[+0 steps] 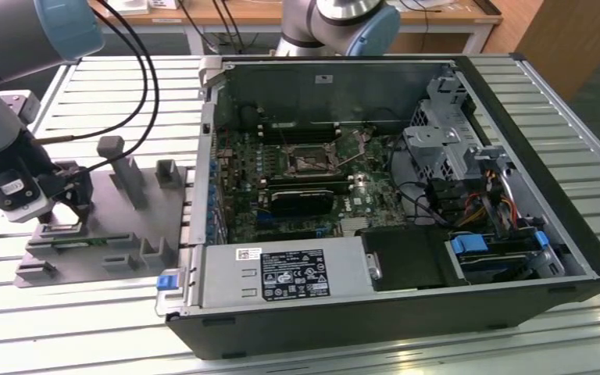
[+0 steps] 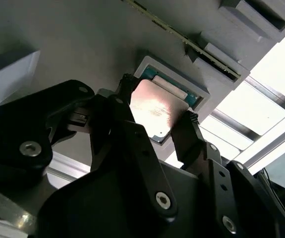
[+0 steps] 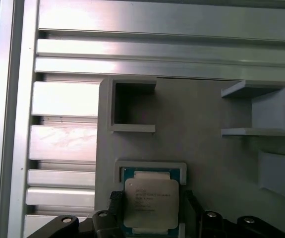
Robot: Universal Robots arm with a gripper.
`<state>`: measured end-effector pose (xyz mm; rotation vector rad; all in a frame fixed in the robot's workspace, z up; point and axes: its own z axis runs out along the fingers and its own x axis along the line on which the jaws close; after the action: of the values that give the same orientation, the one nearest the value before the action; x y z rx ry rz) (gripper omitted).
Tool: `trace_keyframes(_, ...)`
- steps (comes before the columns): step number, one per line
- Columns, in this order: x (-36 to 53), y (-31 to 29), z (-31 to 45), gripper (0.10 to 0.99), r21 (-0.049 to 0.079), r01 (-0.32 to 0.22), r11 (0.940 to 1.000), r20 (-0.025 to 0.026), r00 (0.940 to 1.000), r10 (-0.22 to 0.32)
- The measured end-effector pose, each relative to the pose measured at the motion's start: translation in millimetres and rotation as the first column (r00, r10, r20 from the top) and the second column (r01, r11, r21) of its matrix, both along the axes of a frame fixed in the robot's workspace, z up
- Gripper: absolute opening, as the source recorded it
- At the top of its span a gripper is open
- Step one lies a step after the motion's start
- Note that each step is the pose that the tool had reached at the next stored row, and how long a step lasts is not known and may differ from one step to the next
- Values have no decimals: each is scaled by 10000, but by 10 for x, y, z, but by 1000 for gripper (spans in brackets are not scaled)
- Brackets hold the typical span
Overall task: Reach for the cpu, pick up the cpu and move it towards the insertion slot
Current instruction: 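Pick up the cpu and move it towards the insertion slot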
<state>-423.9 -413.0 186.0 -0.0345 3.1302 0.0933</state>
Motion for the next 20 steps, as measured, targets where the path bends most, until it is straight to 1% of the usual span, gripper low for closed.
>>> trace_keyframes(5, -2, 5, -7, 596, 0, 0, 10000, -6, 10000, 0)
trace_keyframes(8, -3, 6, -10, 596, -1, 0, 10000, -25, 10000, 0)
trace_keyframes(10, -3, 7, -16, 608, 0, 1, 10000, -35, 10000, -1)
trace_keyframes(11, -3, 7, -19, 667, 1, 1, 10000, -44, 10000, -1)
trace_keyframes(16, -3, 6, -39, 667, 2, 1, 10000, -76, 10000, -1)
trace_keyframes(17, -3, 6, -39, 655, 2, 1, 10000, -77, 10000, 0)
trace_keyframes(18, -3, 6, -39, 592, 1, 0, 10000, -79, 10000, 0)
trace_keyframes(19, -3, 6, -39, 592, 1, 1, 10000, -79, 10000, -1)
trace_keyframes(20, -3, 6, -38, 545, 3, 0, 10000, -77, 10000, 0)
